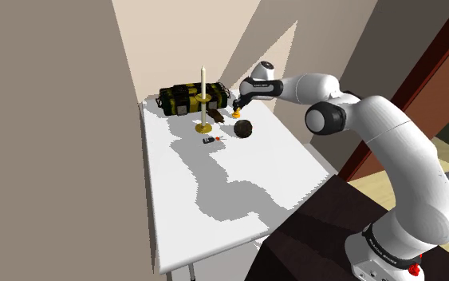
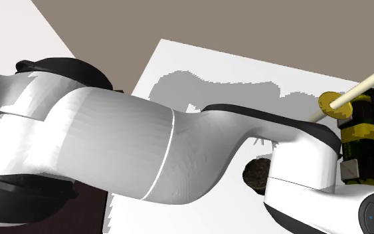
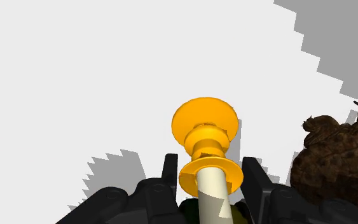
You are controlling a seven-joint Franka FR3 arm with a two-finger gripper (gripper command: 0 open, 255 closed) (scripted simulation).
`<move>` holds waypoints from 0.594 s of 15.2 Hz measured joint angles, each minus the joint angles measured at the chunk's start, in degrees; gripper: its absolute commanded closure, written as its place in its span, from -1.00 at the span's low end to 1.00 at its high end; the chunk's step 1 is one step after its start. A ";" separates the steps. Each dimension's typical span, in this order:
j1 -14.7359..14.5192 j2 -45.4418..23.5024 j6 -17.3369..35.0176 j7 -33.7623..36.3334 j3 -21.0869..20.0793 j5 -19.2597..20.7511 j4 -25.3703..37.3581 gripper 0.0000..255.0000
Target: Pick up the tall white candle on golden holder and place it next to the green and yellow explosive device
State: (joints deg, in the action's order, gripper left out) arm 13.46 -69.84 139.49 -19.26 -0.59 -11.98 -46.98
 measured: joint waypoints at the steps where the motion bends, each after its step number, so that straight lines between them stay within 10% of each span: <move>1: 0.00 -0.09 -0.01 0.01 0.00 0.01 0.11 1.00; 4: -0.01 -0.19 -0.03 0.02 0.00 0.01 0.25 1.00; 5: -0.01 -0.19 -0.03 0.02 0.00 0.01 0.26 -1.00; 9: -0.01 -0.20 -0.03 0.02 0.00 0.01 0.27 -1.00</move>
State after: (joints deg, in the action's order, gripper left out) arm 13.45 -70.04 139.45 -19.24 -0.59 -11.97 -46.71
